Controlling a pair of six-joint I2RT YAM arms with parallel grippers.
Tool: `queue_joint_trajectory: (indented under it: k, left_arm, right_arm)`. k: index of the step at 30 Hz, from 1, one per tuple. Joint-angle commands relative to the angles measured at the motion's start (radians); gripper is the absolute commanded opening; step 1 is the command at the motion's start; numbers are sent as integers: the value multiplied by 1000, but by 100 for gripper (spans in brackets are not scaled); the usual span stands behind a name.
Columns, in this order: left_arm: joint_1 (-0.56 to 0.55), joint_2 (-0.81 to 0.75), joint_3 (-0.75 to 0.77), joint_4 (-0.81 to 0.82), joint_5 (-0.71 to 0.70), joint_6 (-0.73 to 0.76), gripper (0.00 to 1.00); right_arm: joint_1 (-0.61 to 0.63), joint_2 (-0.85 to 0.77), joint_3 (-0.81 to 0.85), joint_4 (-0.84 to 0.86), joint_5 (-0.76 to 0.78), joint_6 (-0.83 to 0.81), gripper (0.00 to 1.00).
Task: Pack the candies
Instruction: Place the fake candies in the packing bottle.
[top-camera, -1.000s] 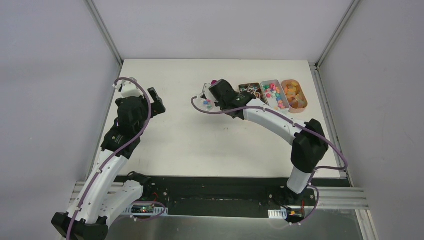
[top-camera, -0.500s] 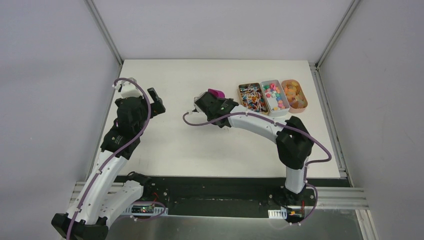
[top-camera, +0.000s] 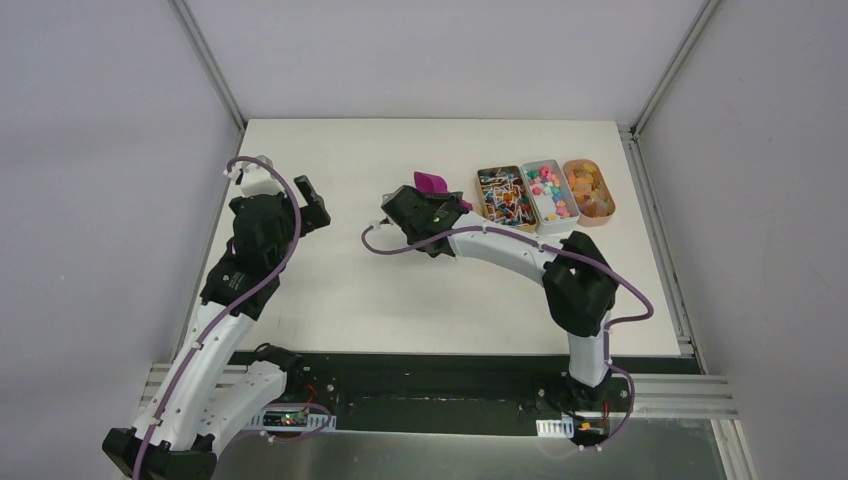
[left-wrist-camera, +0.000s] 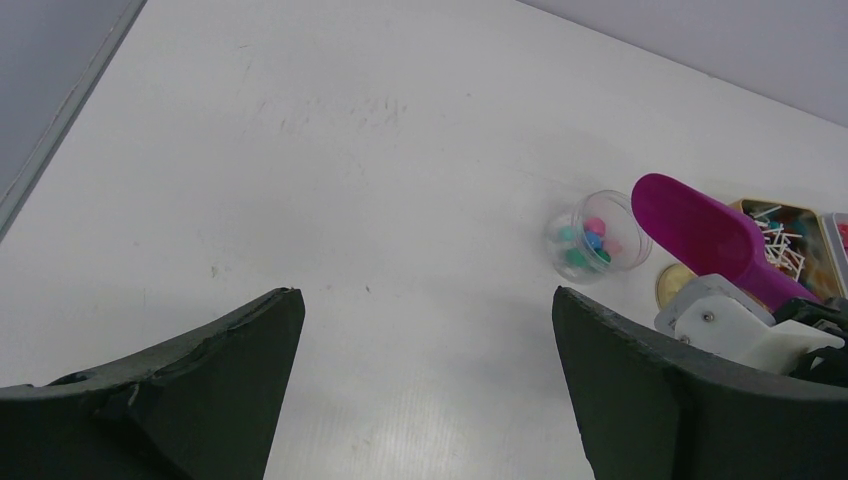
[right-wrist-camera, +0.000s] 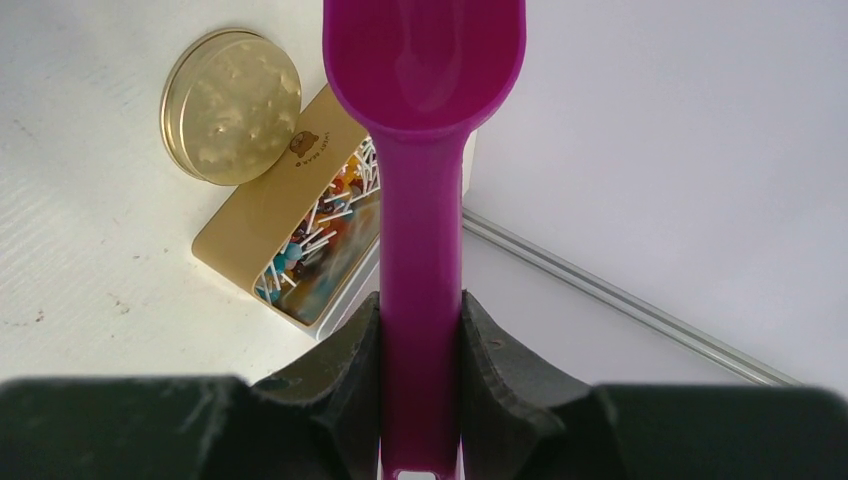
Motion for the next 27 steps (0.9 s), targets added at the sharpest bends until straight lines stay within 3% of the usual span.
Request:
queue_joint_trajectory:
  k: [1, 7, 15, 19, 24, 27]
  left_arm:
    - [-9, -11, 35, 2, -30, -24, 99]
    - [-8, -4, 35, -5, -51, -44, 99]
    - [-8, 29, 30, 18, 62, -62, 95]
    - [-7, 51, 42, 56, 221, -83, 94]
    - [-8, 121, 56, 166, 527, -79, 92]
    - [-7, 177, 67, 202, 615, -113, 90]
  right_arm:
    - [4, -22, 58, 11, 44, 15, 0]
    - [-14, -99, 33, -23, -30, 93, 0]
    - [-68, -253, -60, -59, -229, 278, 0]
    - [-81, -338, -110, -57, -378, 366, 0]
    - [-84, -449, -171, -24, -547, 473, 0]
    - [-82, -506, -206, 5, -652, 533, 0]
